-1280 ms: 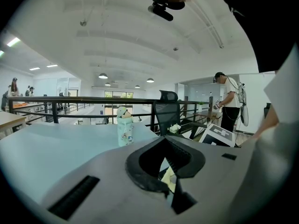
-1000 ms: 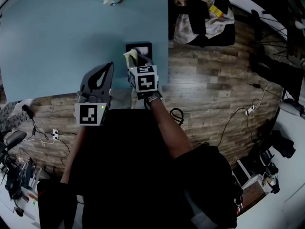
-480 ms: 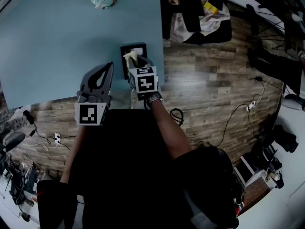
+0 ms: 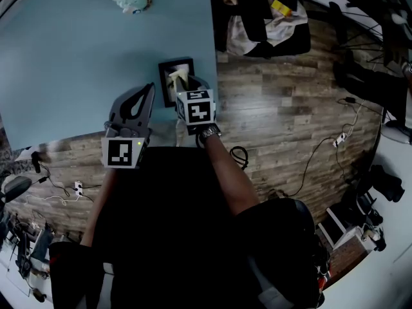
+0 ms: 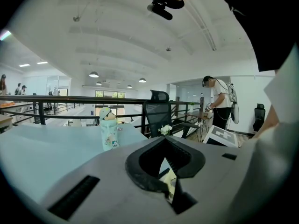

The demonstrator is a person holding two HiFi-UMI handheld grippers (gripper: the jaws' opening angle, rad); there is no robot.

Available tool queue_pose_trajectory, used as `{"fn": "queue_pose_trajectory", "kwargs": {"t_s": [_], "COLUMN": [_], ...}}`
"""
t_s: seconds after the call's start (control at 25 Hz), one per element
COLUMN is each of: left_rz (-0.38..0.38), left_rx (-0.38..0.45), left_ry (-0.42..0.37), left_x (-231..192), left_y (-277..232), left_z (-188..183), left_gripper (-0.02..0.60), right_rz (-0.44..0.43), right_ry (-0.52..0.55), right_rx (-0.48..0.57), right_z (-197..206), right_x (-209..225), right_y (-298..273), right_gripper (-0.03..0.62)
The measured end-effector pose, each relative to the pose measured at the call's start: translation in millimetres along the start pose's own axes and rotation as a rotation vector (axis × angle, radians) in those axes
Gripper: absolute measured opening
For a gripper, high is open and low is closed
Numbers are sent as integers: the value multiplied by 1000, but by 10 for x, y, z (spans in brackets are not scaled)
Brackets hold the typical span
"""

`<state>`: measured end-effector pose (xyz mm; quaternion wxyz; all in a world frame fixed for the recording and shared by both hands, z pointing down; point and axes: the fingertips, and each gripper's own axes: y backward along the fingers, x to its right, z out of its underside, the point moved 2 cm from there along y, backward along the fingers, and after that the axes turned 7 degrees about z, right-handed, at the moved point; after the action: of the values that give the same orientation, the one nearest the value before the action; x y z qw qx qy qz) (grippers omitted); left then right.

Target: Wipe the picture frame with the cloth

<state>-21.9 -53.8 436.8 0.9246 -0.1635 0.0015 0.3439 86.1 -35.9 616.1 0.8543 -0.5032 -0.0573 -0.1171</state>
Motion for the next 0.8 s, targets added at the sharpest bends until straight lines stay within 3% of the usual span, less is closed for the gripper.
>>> {"fn": "queue_pose_trajectory", "kwargs": {"t_s": [0.8], "left_rz": [33], "left_rx": [3], "left_ry": [-14], "left_x": [176], "left_y": [-111], "left_z": [-60], "left_gripper": [-3], "right_rz": [29], "right_ry": [-35], "right_rx": [20], "right_z": [-22], "right_x": [232], "right_y": [138], "right_gripper": [58]}}
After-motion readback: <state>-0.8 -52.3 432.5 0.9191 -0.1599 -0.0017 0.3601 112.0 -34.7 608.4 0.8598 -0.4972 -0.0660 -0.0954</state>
